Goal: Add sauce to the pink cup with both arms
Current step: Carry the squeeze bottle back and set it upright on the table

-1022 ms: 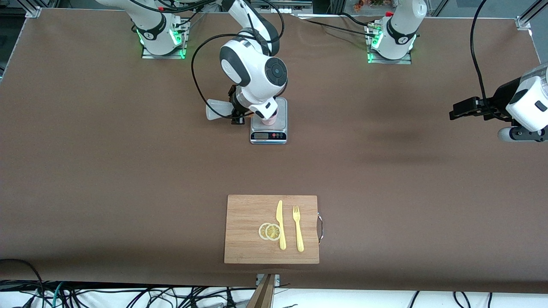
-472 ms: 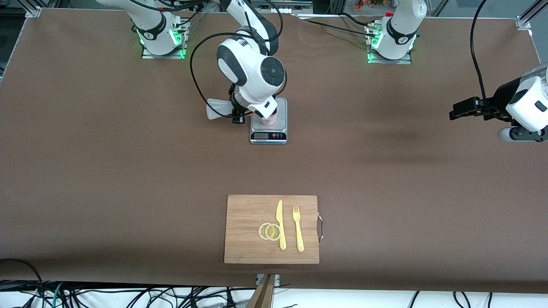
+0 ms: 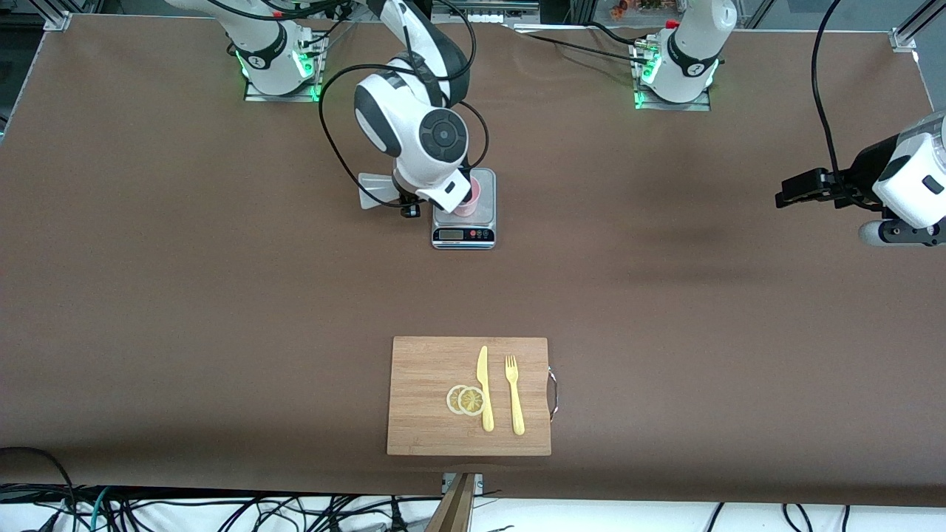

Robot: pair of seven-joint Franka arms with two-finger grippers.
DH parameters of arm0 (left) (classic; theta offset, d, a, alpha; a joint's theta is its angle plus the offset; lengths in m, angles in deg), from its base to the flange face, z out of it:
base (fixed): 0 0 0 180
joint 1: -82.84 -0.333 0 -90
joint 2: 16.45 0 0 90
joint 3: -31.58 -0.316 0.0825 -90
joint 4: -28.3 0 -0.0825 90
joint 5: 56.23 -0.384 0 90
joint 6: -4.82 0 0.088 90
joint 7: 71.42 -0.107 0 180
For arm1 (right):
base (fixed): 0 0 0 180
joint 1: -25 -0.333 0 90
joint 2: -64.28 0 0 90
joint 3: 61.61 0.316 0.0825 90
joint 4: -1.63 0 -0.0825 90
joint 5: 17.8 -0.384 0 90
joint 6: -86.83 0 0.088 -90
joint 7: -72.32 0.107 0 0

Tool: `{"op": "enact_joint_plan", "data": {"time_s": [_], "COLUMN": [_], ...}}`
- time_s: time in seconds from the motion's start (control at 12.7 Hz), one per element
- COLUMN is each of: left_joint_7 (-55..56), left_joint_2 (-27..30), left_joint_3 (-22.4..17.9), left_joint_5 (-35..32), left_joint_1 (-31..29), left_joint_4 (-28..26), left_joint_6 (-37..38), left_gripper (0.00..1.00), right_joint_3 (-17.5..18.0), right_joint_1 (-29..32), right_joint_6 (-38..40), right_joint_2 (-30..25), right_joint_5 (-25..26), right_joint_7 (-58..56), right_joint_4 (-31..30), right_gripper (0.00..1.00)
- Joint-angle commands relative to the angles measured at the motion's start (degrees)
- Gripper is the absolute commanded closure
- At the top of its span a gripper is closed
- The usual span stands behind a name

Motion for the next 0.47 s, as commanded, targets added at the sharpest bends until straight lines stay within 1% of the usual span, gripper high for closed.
{"op": "enact_joint_plan", "data": {"time_s": [0.0,0.16,0.39], "left_joint_7": [-1.4,-1.4,-1.4], "left_joint_2": [-0.1,-0.1,-0.1], "left_joint_3": [-0.1,-0.1,-0.1], "left_joint_5": [-0.3,-0.3,-0.3], "left_joint_1": [-0.2,-0.2,-0.2], "left_joint_4": [0.3,0.3,0.3], "left_joint_6": [0.0,0.0,0.0], "left_gripper": [0.00,0.00,0.00], "right_joint_3": [-0.2,-0.2,-0.4], "right_joint_1": [0.9,1.8,3.0], "right_joint_6": [-1.6,-3.7,-8.3], "right_joint_2": [-3.7,-5.6,-8.4], "right_joint_5": [-3.2,-5.1,-7.6], "right_joint_7": [-2.8,-4.8,-7.8], "right_joint_4": [-3.0,-5.1,-9.9], "right_gripper": [0.74,0.74,0.74]}}
